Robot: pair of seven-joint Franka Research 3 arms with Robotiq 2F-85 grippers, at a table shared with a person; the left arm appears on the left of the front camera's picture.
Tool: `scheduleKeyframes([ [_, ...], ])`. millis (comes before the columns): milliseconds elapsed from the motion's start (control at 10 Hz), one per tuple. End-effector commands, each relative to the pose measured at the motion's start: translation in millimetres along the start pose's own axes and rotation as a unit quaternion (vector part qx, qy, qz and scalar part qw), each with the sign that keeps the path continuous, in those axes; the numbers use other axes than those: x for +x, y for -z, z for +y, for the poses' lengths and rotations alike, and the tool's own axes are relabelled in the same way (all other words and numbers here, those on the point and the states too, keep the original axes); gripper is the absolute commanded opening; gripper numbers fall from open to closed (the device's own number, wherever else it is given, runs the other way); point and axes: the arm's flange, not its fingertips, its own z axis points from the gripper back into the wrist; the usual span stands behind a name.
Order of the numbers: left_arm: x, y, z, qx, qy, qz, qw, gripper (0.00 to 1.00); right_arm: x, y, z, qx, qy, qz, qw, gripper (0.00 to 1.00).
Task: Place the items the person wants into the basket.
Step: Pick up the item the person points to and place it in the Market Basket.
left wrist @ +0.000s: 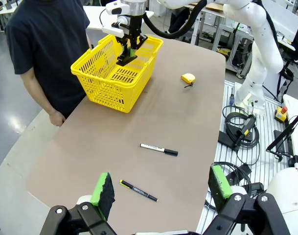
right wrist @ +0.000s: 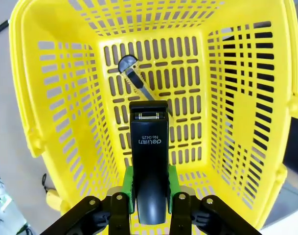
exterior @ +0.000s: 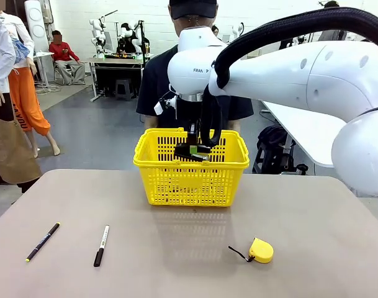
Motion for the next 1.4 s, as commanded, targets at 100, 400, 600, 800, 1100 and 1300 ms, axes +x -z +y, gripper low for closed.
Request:
scheduleKeyframes([
  [100,-1,-2,-1,-0.002,0.01,-0.011,1.0,1.0,11,-9,-22,-0.001,-0.017,0.007,1.0,0.32],
  [400,-1,-2,-1,-0.002,0.01,-0.011,1.0,1.0,14,-7,-23,0.005,-0.024,0.013,1.0,1.0],
  [600,-1,-2,-1,-0.002,0.01,-0.011,1.0,1.0,12,-11,-21,0.0,-0.025,0.011,1.0,1.0],
  [800,-1,-2,-1,-0.002,0.01,-0.011,1.0,1.0,11,-16,-17,-0.005,-0.025,0.011,1.0,1.0],
  [1100,-1,-2,-1,-0.002,0.01,-0.011,1.0,1.0,-8,-39,4,-0.015,0.003,0.013,1.0,1.0],
  [1300,-1,-2,-1,-0.002,0.01,-0.011,1.0,1.0,-65,-79,52,-0.017,0.068,0.026,0.997,1.0],
])
